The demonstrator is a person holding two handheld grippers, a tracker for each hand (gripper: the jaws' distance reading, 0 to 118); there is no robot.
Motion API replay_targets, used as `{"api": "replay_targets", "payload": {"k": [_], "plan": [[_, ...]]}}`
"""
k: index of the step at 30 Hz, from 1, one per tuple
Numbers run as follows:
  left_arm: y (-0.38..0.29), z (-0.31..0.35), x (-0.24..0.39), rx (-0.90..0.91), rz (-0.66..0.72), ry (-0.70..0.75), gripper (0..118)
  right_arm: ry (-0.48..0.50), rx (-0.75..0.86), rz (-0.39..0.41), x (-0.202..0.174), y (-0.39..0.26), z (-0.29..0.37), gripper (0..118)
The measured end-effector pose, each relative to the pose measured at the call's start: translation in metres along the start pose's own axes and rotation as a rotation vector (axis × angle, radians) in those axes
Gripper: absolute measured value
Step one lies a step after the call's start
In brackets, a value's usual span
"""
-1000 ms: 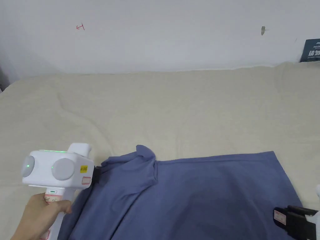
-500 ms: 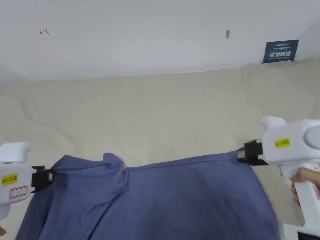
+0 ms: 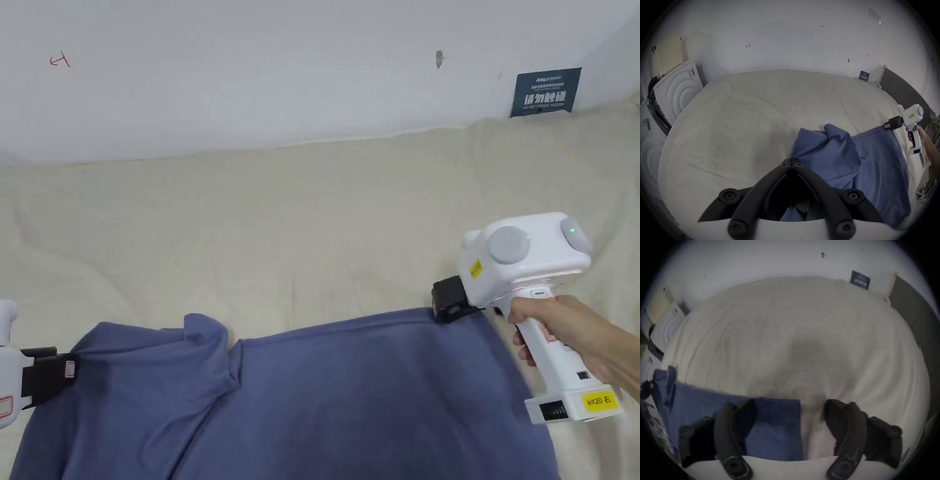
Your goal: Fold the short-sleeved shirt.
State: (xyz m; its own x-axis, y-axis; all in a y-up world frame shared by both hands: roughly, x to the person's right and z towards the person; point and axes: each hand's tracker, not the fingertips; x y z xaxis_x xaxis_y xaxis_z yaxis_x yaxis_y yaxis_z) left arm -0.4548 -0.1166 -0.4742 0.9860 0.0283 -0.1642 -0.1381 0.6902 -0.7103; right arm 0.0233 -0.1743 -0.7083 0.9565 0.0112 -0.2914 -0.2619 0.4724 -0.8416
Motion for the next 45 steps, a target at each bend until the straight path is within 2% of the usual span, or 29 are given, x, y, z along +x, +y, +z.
{"api": "replay_targets", "payload": {"k": [3,4,7,9,12,18,20,25,28,31,39,42,45], "plan": [[-0.002,-0.001,0.0,-0.003,0.013,-0.005,0,0.022,0.005,0.002,-0.013,0.0,0.006,45],[-0.003,-0.001,-0.003,-0.002,0.023,-0.009,0,0.024,0.004,0.002,-0.015,-0.001,0.007,29],[-0.004,0.0,-0.001,-0.001,0.035,-0.006,0,-0.007,0.006,0.003,-0.019,-0.001,0.009,3],[-0.004,0.006,-0.002,-0.005,0.031,0.001,0,0.003,0.0,-0.045,-0.011,0.003,0.014,3],[0.001,0.013,-0.002,-0.006,0.034,0.016,0,0.089,0.007,-0.136,0.008,0.012,0.037,3],[0.022,0.049,-0.009,0.057,0.039,0.045,0,0.195,0.095,-0.236,0.044,0.023,0.106,2],[0.032,0.07,-0.009,0.085,0.028,0.064,0,0.227,0.135,-0.234,0.049,0.028,0.134,2],[0.058,0.117,-0.01,0.184,0.041,0.081,0,0.177,0.249,-0.187,0.053,0.035,0.207,2],[0.08,0.154,-0.005,0.254,0.031,0.123,0,0.188,0.315,-0.218,0.061,0.038,0.248,2],[0.102,0.188,-0.001,0.33,0.042,0.084,0,0.207,0.375,-0.226,0.073,0.047,0.285,2],[0.175,0.251,0.007,0.451,0.023,0.086,0,0.16,0.516,-0.204,0.08,0.065,0.375,2],[0.208,0.261,0.009,0.486,0.026,0.064,0,0.125,0.527,-0.224,0.086,0.087,0.392,2],[0.245,0.271,0.012,0.507,0.028,0.065,0,0.136,0.552,-0.252,0.093,0.112,0.407,2]]}}
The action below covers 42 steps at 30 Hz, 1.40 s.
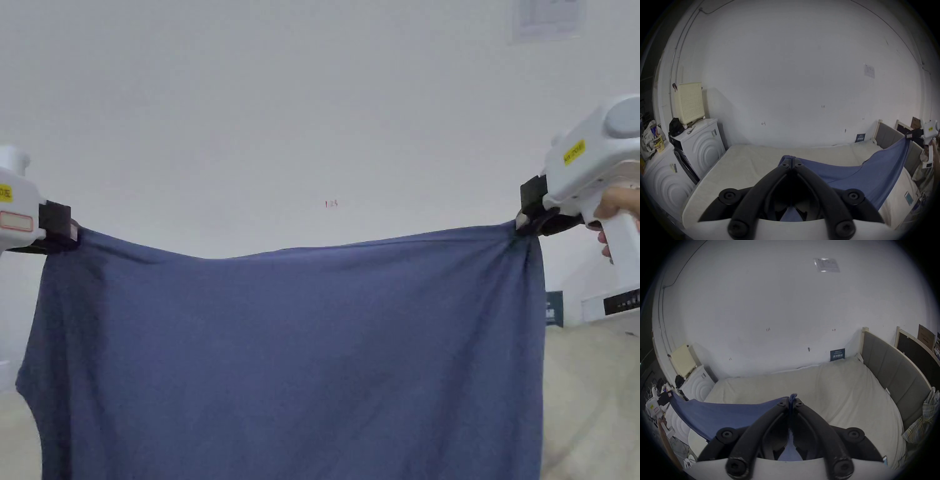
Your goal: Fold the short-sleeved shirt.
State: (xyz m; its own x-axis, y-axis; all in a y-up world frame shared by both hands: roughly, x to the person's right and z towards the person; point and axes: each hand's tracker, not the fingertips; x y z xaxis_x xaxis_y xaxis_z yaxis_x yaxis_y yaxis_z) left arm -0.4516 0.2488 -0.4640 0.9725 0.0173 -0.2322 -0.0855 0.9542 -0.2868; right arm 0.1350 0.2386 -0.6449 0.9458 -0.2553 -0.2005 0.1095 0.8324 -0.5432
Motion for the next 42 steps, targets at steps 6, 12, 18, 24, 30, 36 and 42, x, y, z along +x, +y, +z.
{"api": "replay_targets", "payload": {"k": [6,12,18,24,30,36,42], "plan": [[0.056,-0.016,0.012,0.049,0.031,0.016,0,-0.005,0.077,-0.031,-0.007,0.069,-0.008,2],[0.102,-0.035,0.013,0.141,-0.018,0.02,0,0.025,0.188,-0.079,-0.019,0.12,0.001,2],[0.127,-0.05,0.009,0.098,-0.013,0.062,0,0.021,0.153,-0.076,-0.02,0.134,-0.005,2],[0.133,-0.028,0.044,0.154,-0.035,0.089,0,0.007,0.163,-0.061,-0.024,0.135,-0.015,2],[0.103,-0.081,0.03,0.086,-0.034,0.07,0,0.013,0.107,-0.052,-0.015,0.114,-0.048,2],[0.011,-0.116,0.017,-0.047,-0.047,0.073,0,0.02,0.021,-0.019,0.001,0.058,-0.092,2],[-0.125,-0.151,0.014,-0.262,-0.05,0.059,0,0.032,-0.146,-0.113,0.03,-0.048,-0.158,2]]}}
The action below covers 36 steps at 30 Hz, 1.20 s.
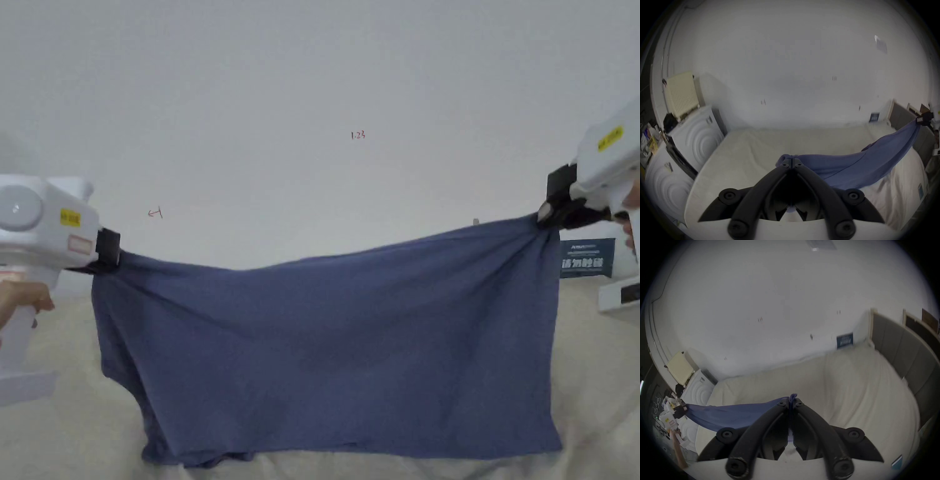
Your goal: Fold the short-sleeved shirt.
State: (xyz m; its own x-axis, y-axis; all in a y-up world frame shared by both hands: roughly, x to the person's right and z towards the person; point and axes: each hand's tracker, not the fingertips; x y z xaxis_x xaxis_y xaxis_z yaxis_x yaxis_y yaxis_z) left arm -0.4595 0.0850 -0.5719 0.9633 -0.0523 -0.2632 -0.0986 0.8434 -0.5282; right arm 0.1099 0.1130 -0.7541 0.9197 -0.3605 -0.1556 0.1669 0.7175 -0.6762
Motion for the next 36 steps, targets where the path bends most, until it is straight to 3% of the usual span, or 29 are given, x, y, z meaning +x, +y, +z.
{"api": "replay_targets", "payload": {"k": [5,10,15,18,24,27,31,36], "plan": [[-0.083,-0.025,-0.007,-0.106,0.024,-0.076,0,0.07,-0.107,-0.128,0.04,-0.106,-0.04,2],[-0.155,-0.011,-0.009,-0.194,0.064,-0.1,0,0.031,-0.212,-0.174,0.076,-0.202,-0.044,2],[-0.212,0.021,-0.017,-0.212,0.074,-0.099,0,0.018,-0.233,-0.202,0.101,-0.264,0.007,2],[-0.242,0.055,-0.023,-0.199,0.151,-0.122,0,0.021,-0.213,-0.251,0.117,-0.291,0.048,2],[-0.31,0.133,-0.022,-0.199,0.092,-0.093,0,0.044,-0.172,-0.196,0.126,-0.354,0.139,2],[-0.355,0.174,-0.028,-0.186,0.159,-0.096,0,0.051,-0.189,-0.204,0.134,-0.391,0.169,2],[-0.41,0.22,-0.027,-0.212,0.166,-0.08,0,0.029,-0.219,-0.116,0.137,-0.443,0.199,2],[-0.46,0.238,-0.043,-0.291,0.145,-0.057,0,0.048,-0.26,-0.226,0.149,-0.491,0.216,2]]}}
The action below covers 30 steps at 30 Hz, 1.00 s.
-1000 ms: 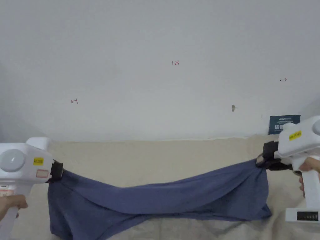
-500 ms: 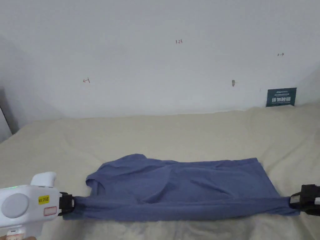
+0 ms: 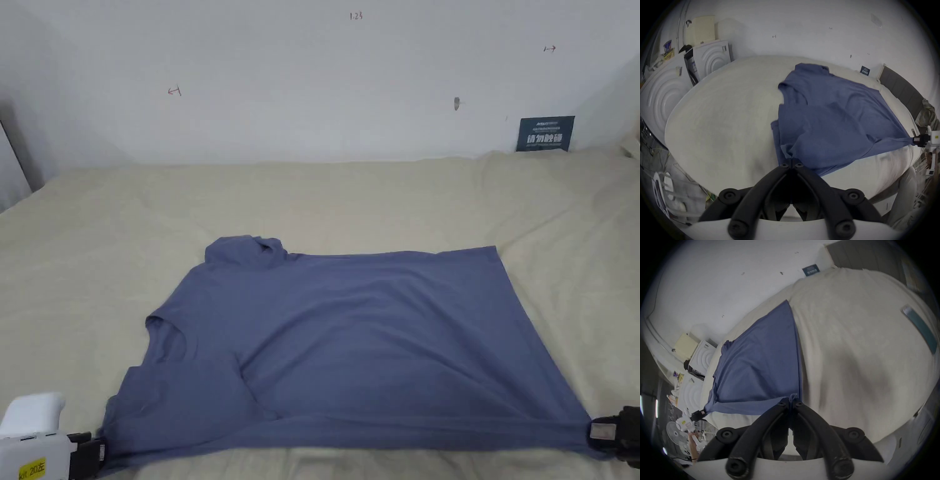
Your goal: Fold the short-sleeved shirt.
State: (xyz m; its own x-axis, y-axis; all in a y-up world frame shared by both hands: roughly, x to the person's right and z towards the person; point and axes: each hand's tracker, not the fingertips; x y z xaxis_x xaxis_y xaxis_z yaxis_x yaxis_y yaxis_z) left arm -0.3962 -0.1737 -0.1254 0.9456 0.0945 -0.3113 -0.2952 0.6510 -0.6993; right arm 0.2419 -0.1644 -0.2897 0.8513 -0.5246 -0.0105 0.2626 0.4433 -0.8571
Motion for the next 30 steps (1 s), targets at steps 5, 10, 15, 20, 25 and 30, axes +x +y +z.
{"api": "replay_targets", "payload": {"k": [5,10,15,20,25,30], "plan": [[-0.021,0.012,-0.017,0.044,0.098,-0.052,0,0.002,0.0,0.017,0.007,-0.021,0.0,2],[-0.015,0.019,-0.008,0.081,0.082,-0.02,93,-0.008,0.046,0.076,-0.009,-0.02,0.009,71],[-0.013,0.054,-0.002,0.166,0.108,-0.08,118,-0.046,0.166,0.2,-0.025,-0.024,0.036,99],[-0.017,0.079,0.006,0.178,0.066,-0.043,118,-0.074,0.245,0.379,-0.051,-0.041,0.062,92],[-0.037,0.077,0.016,0.156,0.04,-0.051,3,-0.152,0.269,0.465,-0.067,-0.062,0.057,6],[-0.047,0.063,0.024,0.114,0.028,-0.013,3,-0.16,0.247,0.484,-0.058,-0.07,0.046,0]]}}
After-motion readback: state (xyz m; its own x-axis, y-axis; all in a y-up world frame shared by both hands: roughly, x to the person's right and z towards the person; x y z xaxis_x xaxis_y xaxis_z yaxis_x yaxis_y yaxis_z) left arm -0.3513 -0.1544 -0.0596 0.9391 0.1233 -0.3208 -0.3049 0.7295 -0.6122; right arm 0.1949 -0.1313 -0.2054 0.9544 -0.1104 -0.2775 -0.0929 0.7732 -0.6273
